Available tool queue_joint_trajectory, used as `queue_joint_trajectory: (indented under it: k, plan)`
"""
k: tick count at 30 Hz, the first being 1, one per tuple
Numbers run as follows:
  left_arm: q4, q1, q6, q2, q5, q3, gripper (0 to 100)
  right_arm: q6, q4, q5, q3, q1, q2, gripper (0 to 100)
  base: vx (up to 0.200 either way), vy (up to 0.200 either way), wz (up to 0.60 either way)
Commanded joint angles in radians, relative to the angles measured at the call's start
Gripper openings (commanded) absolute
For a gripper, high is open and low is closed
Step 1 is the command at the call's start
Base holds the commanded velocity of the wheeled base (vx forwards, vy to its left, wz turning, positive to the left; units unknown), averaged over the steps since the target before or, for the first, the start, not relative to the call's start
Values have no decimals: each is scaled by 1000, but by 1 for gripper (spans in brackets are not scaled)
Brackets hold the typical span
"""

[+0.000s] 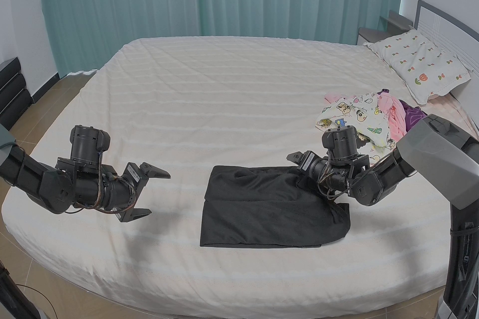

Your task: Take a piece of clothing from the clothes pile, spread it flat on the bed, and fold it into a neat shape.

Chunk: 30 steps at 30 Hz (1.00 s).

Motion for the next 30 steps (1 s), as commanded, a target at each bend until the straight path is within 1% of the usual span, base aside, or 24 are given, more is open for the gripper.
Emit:
queue_joint_trajectory:
  k: [1,6,10,11,13,14,16,19,20,22,27,30]
  plan:
    - [-1,0,0,3,0,1,100,-9,-35,-31,-57,-50,63,100,0,0,0]
    - [-2,0,0,4,0,-1,100,-9,-87,-36,-59,-82,67,100,0,0,0]
    - [-2,0,0,6,0,-1,100,-9,-77,-37,-56,-99,68,100,0,0,0]
    - [-2,0,0,6,0,-1,100,-9,-76,-37,-39,-119,67,100,0,0,0]
    - [-2,0,0,6,0,-1,100,-9,-85,-37,-30,-125,65,100,0,0,0]
    - [-2,0,0,7,0,-1,100,-3,-91,-36,-19,-146,57,100,0,0,0]
    - [-2,0,0,9,0,-1,100,6,-100,-33,-3,-157,33,100,0,0,0]
    - [-7,0,0,17,0,-1,100,37,-107,4,59,-163,-44,100,0,0,0]
    - [-7,0,0,17,0,-1,100,37,-107,4,59,-163,-44,100,0,0,0]
    - [-7,0,0,20,0,-3,100,34,-102,76,145,-162,-125,100,0,0,0]
    - [-5,0,0,17,0,-3,100,-2,-108,84,214,-152,-174,100,0,0,0]
    - [-5,0,0,13,0,-1,100,-23,-107,90,279,-134,-214,100,0,0,0]
